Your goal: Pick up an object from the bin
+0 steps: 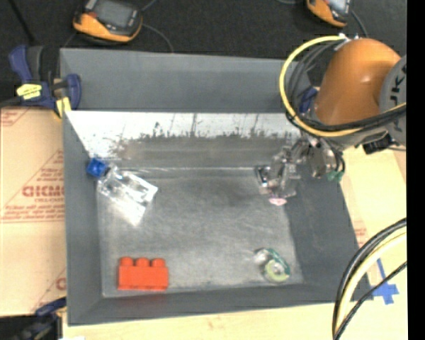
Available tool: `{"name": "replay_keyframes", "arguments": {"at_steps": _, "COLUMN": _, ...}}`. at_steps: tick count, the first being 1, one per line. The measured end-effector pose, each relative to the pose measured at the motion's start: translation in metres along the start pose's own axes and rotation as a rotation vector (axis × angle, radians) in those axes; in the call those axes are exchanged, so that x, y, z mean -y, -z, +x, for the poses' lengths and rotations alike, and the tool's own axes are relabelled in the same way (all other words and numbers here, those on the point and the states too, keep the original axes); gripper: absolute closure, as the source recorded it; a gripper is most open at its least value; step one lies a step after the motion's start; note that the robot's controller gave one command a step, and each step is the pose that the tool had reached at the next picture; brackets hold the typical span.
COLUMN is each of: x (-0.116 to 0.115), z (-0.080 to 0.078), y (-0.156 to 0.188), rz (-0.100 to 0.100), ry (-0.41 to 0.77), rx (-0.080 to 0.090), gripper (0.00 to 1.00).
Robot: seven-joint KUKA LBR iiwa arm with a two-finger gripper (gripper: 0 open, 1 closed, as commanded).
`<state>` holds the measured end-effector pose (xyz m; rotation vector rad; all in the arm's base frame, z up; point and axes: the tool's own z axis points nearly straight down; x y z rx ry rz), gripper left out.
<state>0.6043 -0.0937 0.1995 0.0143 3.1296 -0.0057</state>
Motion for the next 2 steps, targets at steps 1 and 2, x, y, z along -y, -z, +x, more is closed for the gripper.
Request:
{"name": "replay_keyframes", "arguments": {"at_steps": 1, "x": -0.007, "z": 0.039, "y": -0.013, "rz": -0.004, "ry": -0.016, "rx": -0.011, "gripper": 1.0}}
{"name": "replay_keyframes", "arguments": {"at_steps": 2, "x": 0.001, "z": 0.071, "y": 0.025, "rz": -0.001, "ry": -0.016, "rx": -0.009, "gripper": 1.0}}
